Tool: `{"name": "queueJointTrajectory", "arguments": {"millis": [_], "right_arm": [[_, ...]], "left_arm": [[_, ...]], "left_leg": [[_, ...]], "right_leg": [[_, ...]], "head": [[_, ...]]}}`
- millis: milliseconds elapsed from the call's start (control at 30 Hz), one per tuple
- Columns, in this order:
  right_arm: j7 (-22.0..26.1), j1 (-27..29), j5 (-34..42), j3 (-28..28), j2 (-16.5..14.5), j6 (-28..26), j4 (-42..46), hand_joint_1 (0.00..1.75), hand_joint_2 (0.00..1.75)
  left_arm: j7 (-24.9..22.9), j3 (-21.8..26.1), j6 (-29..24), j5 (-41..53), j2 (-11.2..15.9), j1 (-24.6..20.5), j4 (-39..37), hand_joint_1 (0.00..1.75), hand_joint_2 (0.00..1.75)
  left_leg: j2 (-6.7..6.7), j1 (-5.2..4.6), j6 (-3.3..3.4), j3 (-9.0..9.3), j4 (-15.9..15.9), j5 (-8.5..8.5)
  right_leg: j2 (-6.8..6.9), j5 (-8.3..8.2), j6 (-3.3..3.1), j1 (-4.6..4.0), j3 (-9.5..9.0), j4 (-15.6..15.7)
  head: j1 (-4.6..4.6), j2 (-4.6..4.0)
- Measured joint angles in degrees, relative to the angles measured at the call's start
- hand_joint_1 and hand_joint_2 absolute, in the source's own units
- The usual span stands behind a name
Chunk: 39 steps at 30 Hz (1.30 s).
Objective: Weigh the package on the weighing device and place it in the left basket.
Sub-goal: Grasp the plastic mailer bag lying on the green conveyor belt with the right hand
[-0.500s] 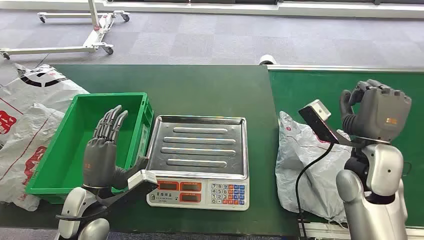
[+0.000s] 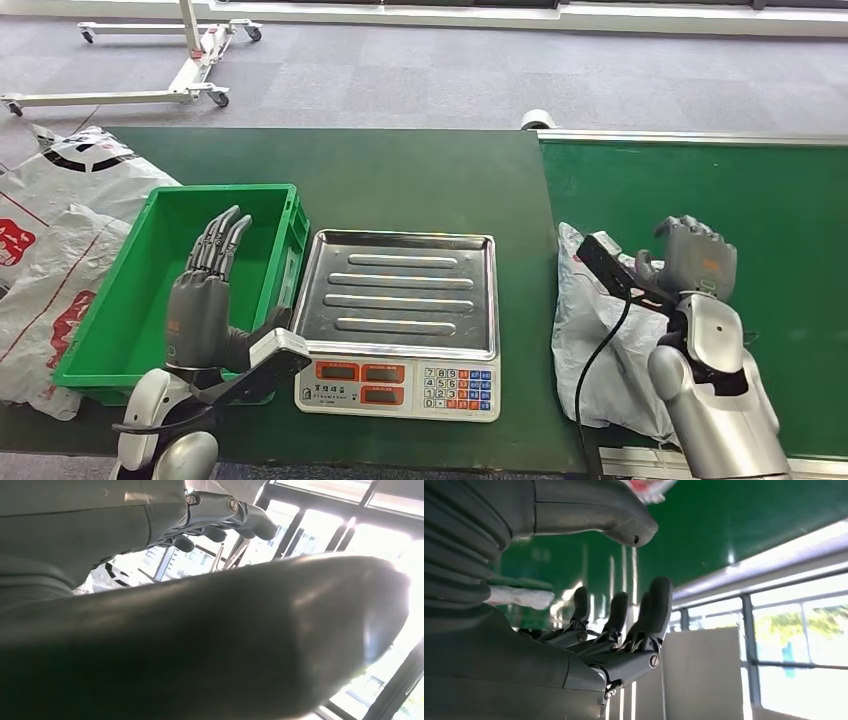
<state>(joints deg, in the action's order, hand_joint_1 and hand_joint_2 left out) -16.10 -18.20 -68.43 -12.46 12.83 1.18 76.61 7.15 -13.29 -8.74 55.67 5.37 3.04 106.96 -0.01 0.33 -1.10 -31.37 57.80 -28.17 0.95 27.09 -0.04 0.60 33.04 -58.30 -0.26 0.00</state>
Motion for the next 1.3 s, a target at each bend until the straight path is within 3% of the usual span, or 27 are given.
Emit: {"name": "queueJointTrajectory", "arguments": {"millis": [267,600,867,1100,1300], "right_arm": [[-1.7,6.6,-0.4,0.1,1.0,0.0,-2.7,0.0,0.0],[-2.7,21.5,-0.6,4.2,0.0,-0.2,5.1,0.0,0.0],[-3.5,24.1,4.7,7.3,-3.8,1.4,4.4,0.0,0.0],[-3.6,22.8,3.9,9.4,-5.8,2.1,-1.5,0.0,0.0],[-1.6,20.4,4.1,10.1,-8.5,-1.8,-8.2,0.0,0.0]], "left_arm": [[0.0,0.0,0.0,0.0,0.5,0.2,0.0,0.0,0.0],[-0.4,0.2,0.5,-0.6,0.9,2.3,0.6,0.0,0.0],[-1.8,0.2,2.7,-0.6,0.7,1.1,0.4,0.0,0.0],[-2.0,0.2,2.9,-0.6,0.6,-0.2,0.0,0.0,0.0],[-2.0,0.2,2.1,-1.4,0.5,0.3,-0.1,0.0,0.0]], "left_leg": [[0.1,0.0,-0.01,-0.18,0.0,-0.01],[0.12,0.0,-0.02,-0.25,0.0,-0.07],[0.23,0.0,-0.03,-0.19,0.0,0.0],[0.28,0.0,-0.03,-0.17,0.0,0.01],[0.28,0.01,-0.04,-0.17,0.0,0.01]], "right_leg": [[-0.11,0.0,-0.01,-0.01,0.28,0.0],[-0.06,0.05,-0.01,-0.02,0.31,0.0],[-0.14,-0.02,-0.05,-0.02,0.28,0.0],[-0.2,-0.04,-0.06,-0.02,0.29,0.0],[-0.22,-0.04,-0.06,-0.04,0.3,0.0]], "head": [[-0.02,0.0],[-0.02,0.0],[-0.02,0.0],[-0.02,0.0],[-0.02,0.0]]}}
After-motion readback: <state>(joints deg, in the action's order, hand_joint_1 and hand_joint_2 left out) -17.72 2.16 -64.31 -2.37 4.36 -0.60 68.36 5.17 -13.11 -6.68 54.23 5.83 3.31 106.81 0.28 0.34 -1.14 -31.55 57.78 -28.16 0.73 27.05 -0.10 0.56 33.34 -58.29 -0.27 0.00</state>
